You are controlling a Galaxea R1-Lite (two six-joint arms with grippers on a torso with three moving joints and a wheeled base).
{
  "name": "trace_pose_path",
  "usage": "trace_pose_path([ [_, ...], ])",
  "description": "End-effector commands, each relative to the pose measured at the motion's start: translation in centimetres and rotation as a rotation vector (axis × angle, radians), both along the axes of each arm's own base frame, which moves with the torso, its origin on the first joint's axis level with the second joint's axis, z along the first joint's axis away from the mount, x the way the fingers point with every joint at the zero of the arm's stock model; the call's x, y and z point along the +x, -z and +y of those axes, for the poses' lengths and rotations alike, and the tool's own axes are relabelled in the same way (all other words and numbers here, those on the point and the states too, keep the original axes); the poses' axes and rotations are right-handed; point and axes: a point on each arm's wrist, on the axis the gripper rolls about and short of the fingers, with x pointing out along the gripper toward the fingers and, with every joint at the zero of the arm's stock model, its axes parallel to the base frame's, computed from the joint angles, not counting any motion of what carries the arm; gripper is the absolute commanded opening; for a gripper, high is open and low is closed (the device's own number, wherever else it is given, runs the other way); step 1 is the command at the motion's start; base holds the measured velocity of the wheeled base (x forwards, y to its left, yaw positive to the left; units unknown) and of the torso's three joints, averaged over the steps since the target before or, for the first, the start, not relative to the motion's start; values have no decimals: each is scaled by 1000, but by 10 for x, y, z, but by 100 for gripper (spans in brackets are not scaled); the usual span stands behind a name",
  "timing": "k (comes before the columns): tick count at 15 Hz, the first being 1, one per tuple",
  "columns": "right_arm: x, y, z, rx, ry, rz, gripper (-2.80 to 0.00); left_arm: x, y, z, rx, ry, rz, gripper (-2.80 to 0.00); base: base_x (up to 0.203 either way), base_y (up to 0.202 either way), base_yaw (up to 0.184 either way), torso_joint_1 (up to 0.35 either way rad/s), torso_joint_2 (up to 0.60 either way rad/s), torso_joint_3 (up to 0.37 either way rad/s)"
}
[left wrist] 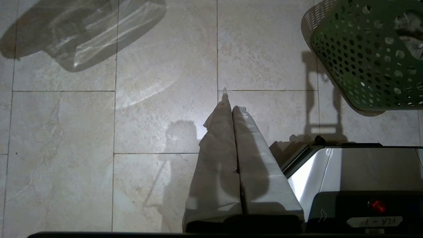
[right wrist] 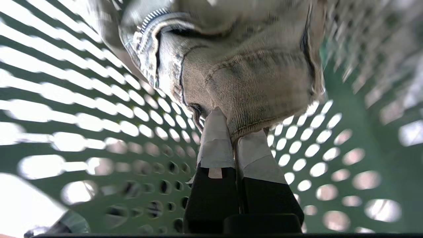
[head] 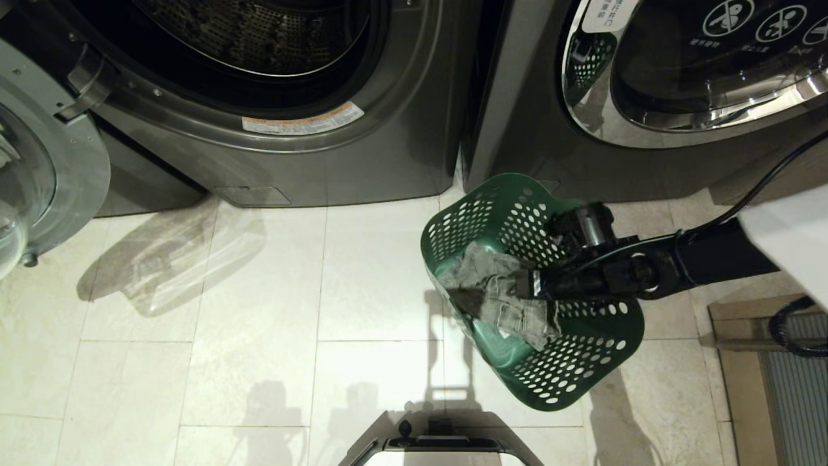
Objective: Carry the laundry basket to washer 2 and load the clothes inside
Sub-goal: Place the clothes into the washing machine
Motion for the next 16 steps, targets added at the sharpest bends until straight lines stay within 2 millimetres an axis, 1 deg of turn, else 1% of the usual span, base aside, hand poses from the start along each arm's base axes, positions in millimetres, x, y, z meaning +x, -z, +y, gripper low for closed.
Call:
trace_pose_path([
  [1, -18, -50, -5, 27, -7, -121, -280, 0, 0, 0, 0, 0, 0, -280, 0, 0, 0, 0, 0, 0],
  [4, -43, -94, -13, 23, -34, -231, -280, 0, 0, 0, 0, 0, 0, -280, 0, 0, 0, 0, 0, 0],
  [6, -65, -120, -20, 2, -60, -305, -280, 0, 0, 0, 0, 0, 0, -280, 0, 0, 0, 0, 0, 0],
  [8, -90, -146, -24, -6, -81, -382, -280, 0, 0, 0, 0, 0, 0, -280, 0, 0, 0, 0, 0, 0],
  [10, -121, -176, -24, 9, -102, -478, -280, 0, 0, 0, 0, 0, 0, -280, 0, 0, 0, 0, 0, 0],
  [11, -140, -189, -18, 24, -126, -524, -280, 0, 0, 0, 0, 0, 0, -280, 0, 0, 0, 0, 0, 0],
  [12, -163, -203, -9, 52, -171, -574, -280, 0, 0, 0, 0, 0, 0, -280, 0, 0, 0, 0, 0, 0],
  [15, -213, -228, 15, 79, -239, -643, -280, 0, 0, 0, 0, 0, 0, -280, 0, 0, 0, 0, 0, 0],
  [16, -227, -237, 19, 77, -249, -655, -280, 0, 0, 0, 0, 0, 0, -280, 0, 0, 0, 0, 0, 0],
])
